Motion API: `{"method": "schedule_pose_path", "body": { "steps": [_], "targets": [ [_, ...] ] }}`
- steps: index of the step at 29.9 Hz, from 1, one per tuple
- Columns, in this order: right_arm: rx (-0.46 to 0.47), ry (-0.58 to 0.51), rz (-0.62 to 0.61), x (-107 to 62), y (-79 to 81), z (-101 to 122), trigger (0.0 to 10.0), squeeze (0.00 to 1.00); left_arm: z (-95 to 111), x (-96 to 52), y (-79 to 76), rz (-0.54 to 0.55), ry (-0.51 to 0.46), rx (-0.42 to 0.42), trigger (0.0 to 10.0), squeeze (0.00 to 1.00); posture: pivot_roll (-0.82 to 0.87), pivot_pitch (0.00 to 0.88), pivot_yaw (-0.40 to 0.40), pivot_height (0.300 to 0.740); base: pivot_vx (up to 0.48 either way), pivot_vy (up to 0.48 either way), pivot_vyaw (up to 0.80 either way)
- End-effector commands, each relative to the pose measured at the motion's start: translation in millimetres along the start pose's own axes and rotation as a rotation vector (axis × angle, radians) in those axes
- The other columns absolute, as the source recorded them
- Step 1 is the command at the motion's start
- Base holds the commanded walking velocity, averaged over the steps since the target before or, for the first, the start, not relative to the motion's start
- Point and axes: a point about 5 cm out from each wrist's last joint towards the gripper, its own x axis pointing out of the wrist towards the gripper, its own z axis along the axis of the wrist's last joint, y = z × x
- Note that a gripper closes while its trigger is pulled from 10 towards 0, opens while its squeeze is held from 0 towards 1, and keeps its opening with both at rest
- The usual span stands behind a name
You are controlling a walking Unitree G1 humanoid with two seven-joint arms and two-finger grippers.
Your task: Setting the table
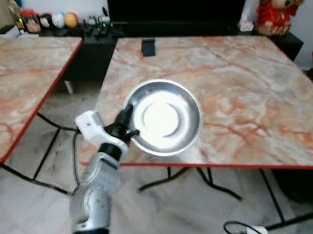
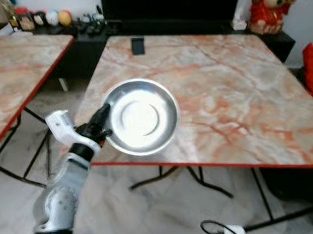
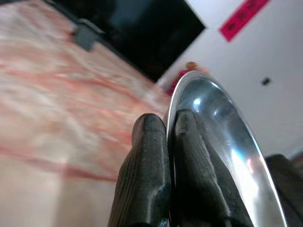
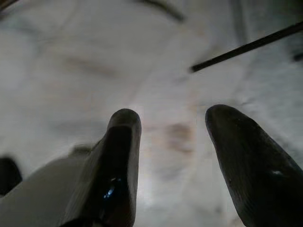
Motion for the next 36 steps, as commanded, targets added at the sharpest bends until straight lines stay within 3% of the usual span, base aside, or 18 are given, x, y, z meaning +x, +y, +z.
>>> {"method": "schedule_pose_path", "body": {
  "steps": [1,13,17,24,29,36],
  "targets": [
    [0.009,0.0,0.014,-0.2,6.5,-0.8,10.0,0.0,7.4,-1.0,0.8,0.0,-0.024,0.028,10.0,0.0,0.09,0.0,-0.08,0.731,0.0,-0.382,0.0],
    [0.022,0.0,0.007,-0.4,4.9,-1.4,10.0,0.0,0.9,-4.0,0.5,-0.008,0.014,0.061,10.0,0.0,0.09,0.0,-0.083,0.731,0.0,-0.383,0.0],
    [0.022,0.002,0.008,-0.3,4.8,-1.4,10.0,0.0,1.2,-3.6,2.4,-0.001,0.02,0.083,10.0,0.0,0.09,0.0,-0.085,0.731,0.0,-0.382,-0.6],
    [0.013,-0.005,0.008,0.1,4.5,0.5,10.0,0.0,3.9,-3.3,20.2,0.071,0.06,0.232,10.0,0.0,0.1,0.0,-0.088,0.731,0.0,-0.038,0.0],
    [0.013,-0.007,0.008,0.3,4.6,1.1,10.0,0.0,12.8,-3.5,31.1,0.103,0.054,0.275,10.0,0.0,0.1,0.0,-0.089,0.731,0.0,0.0,0.0],
    [0.011,-0.009,0.009,0.5,5.0,1.8,10.0,0.0,18.7,-2.7,39.3,0.065,0.118,0.425,10.0,0.0,0.1,0.0,-0.088,0.731,0.0,0.0,0.0]
  ]
}}
